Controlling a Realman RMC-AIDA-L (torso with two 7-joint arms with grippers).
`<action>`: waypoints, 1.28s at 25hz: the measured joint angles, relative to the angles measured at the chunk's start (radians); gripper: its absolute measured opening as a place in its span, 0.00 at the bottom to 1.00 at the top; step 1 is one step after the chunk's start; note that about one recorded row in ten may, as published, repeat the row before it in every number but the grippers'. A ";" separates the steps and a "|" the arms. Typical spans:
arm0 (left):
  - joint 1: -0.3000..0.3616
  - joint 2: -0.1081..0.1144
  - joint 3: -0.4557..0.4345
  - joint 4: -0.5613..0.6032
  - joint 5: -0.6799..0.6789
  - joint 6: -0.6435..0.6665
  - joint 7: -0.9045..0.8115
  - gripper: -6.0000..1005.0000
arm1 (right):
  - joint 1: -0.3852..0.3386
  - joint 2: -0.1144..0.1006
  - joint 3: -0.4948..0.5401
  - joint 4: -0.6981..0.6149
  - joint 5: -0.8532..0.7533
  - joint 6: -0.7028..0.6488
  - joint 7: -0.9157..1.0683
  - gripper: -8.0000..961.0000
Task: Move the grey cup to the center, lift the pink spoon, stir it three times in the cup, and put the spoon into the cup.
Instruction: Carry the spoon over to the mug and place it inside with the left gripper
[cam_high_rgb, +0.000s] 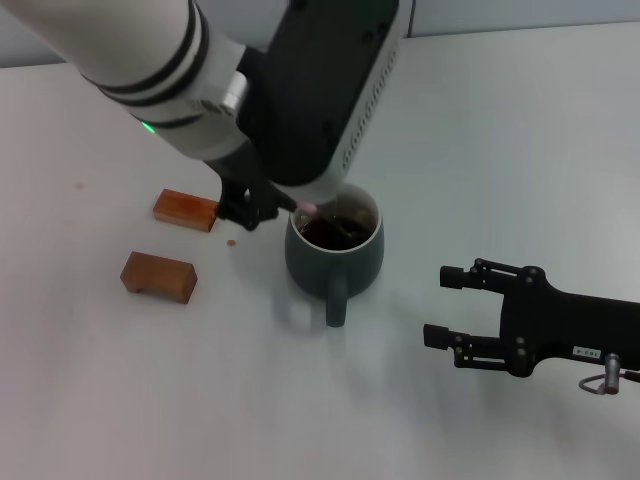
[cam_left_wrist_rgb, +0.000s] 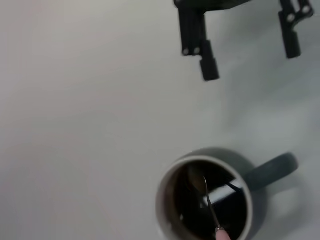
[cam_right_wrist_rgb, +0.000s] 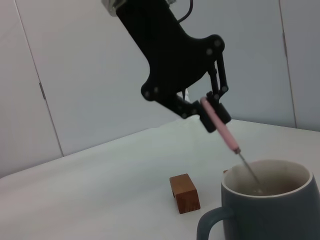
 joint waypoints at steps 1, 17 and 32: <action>0.002 0.000 0.010 0.002 -0.001 0.002 -0.004 0.14 | 0.000 0.000 0.000 0.000 0.000 0.000 0.000 0.82; 0.020 0.000 0.027 0.034 0.092 0.002 -0.036 0.14 | -0.002 0.000 -0.013 -0.001 -0.001 0.000 -0.001 0.82; 0.032 0.000 0.068 0.068 0.069 0.045 -0.040 0.14 | -0.009 0.002 -0.026 0.001 -0.002 -0.001 0.004 0.82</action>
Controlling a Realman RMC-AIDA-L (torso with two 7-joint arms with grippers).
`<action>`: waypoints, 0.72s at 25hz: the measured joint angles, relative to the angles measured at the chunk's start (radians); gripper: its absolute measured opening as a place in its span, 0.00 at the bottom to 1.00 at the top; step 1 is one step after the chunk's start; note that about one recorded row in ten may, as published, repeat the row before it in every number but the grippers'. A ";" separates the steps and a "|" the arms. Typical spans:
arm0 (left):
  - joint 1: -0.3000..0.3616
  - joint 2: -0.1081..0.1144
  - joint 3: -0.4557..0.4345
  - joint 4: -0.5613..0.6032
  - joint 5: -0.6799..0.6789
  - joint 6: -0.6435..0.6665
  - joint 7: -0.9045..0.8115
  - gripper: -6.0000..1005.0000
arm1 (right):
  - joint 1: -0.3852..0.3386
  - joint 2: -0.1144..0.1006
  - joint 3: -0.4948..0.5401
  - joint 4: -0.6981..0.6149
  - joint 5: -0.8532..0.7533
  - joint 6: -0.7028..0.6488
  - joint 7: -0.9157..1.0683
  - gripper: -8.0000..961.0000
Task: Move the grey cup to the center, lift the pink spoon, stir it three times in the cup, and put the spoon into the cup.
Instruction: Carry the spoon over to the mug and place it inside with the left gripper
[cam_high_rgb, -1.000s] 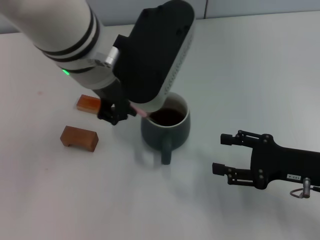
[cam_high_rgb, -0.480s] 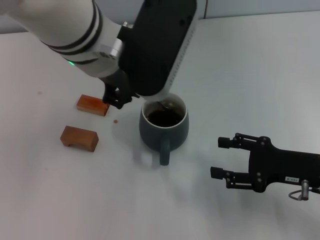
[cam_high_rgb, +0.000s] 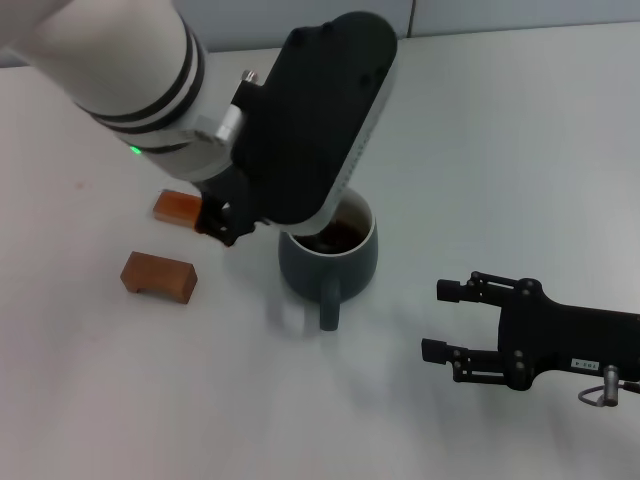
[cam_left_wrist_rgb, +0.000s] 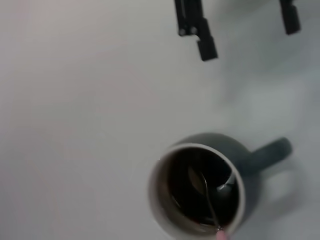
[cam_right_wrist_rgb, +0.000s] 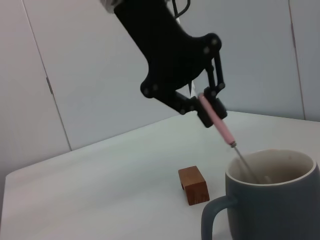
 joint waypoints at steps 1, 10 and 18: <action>0.002 0.000 -0.001 0.000 0.003 0.012 0.000 0.14 | 0.000 0.000 0.000 0.000 0.000 0.000 0.000 0.82; 0.008 0.000 -0.003 -0.005 0.030 -0.001 0.000 0.14 | 0.003 -0.001 0.000 0.000 0.000 0.001 0.000 0.82; 0.018 0.000 0.035 0.010 0.022 -0.077 -0.014 0.14 | 0.003 -0.002 0.000 0.000 0.000 0.001 0.000 0.82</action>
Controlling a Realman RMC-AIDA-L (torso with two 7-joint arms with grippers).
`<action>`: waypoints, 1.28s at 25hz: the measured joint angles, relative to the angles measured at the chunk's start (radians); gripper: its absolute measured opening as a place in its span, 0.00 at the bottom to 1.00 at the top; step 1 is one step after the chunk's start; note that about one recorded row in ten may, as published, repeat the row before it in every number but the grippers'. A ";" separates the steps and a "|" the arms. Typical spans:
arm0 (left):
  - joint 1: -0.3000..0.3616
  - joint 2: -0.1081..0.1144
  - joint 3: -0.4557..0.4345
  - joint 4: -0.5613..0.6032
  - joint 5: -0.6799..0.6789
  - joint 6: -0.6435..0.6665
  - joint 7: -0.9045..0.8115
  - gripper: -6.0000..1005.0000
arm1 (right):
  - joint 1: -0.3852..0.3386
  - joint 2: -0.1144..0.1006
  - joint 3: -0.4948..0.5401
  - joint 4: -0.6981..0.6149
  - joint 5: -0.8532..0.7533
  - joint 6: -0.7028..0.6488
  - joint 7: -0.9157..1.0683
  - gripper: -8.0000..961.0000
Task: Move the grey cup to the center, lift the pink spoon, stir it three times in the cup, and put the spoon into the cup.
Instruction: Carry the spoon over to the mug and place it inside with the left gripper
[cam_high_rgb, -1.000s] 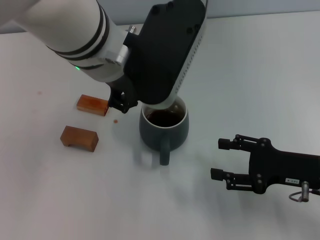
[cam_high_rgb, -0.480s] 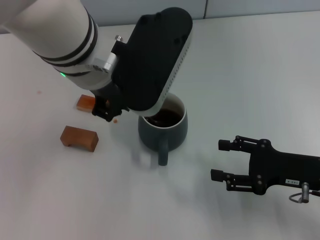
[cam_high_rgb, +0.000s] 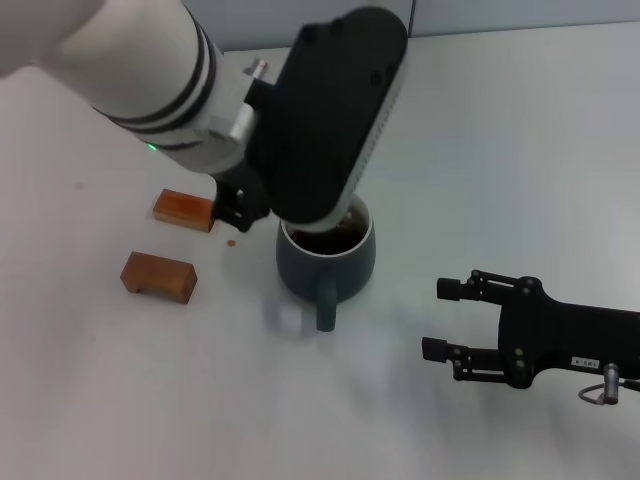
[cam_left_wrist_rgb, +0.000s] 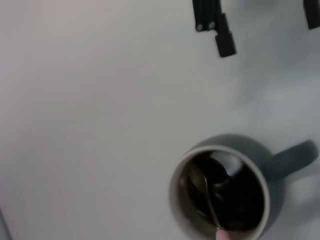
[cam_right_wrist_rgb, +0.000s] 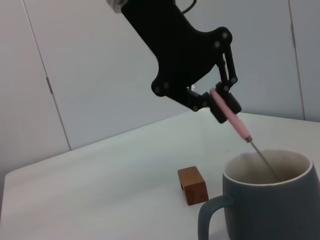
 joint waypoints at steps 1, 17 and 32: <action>0.004 0.000 0.006 0.005 -0.006 0.000 0.000 0.14 | -0.001 0.000 0.000 0.000 0.000 0.000 0.000 0.82; 0.030 0.003 0.003 0.000 0.034 0.020 -0.009 0.14 | 0.003 0.000 -0.002 0.000 0.000 0.000 0.002 0.82; 0.063 0.004 0.037 0.047 -0.035 -0.033 0.000 0.14 | -0.002 0.000 -0.003 0.019 0.000 0.000 -0.001 0.82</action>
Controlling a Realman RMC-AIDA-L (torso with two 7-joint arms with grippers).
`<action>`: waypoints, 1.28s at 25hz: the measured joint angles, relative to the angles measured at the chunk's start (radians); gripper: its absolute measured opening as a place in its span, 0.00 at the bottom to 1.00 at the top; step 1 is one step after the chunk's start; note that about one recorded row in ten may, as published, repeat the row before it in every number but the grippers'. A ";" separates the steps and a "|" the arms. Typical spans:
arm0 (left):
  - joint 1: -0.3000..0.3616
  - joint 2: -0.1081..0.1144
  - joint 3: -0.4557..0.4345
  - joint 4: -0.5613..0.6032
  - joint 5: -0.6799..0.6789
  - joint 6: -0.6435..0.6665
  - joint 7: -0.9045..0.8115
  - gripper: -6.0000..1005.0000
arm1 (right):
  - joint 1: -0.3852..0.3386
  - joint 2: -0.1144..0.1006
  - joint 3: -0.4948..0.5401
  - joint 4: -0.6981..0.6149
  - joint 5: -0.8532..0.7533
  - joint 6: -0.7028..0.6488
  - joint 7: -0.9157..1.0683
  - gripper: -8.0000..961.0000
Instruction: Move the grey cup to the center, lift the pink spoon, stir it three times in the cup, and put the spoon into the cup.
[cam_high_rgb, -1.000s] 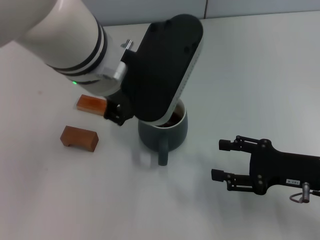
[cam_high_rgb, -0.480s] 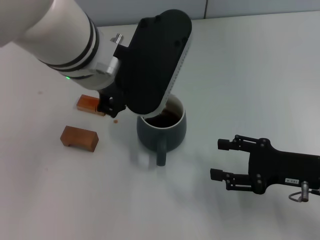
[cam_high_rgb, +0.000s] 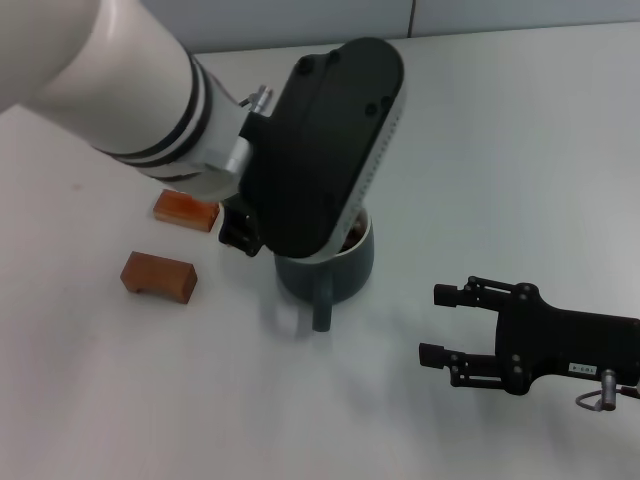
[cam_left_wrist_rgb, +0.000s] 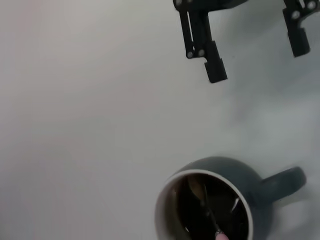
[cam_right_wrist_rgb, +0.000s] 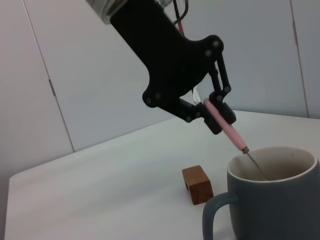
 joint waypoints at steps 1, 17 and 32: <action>0.016 0.002 -0.006 0.008 -0.003 0.002 0.001 0.14 | 0.001 0.000 0.000 0.000 0.000 0.000 0.000 0.82; 0.103 0.004 -0.097 0.039 -0.085 -0.077 -0.034 0.19 | 0.018 -0.002 0.000 0.000 0.000 0.001 0.004 0.82; 0.341 0.012 -0.732 -0.088 -0.919 -0.112 0.303 0.63 | 0.019 -0.002 0.002 -0.006 0.006 0.002 0.001 0.82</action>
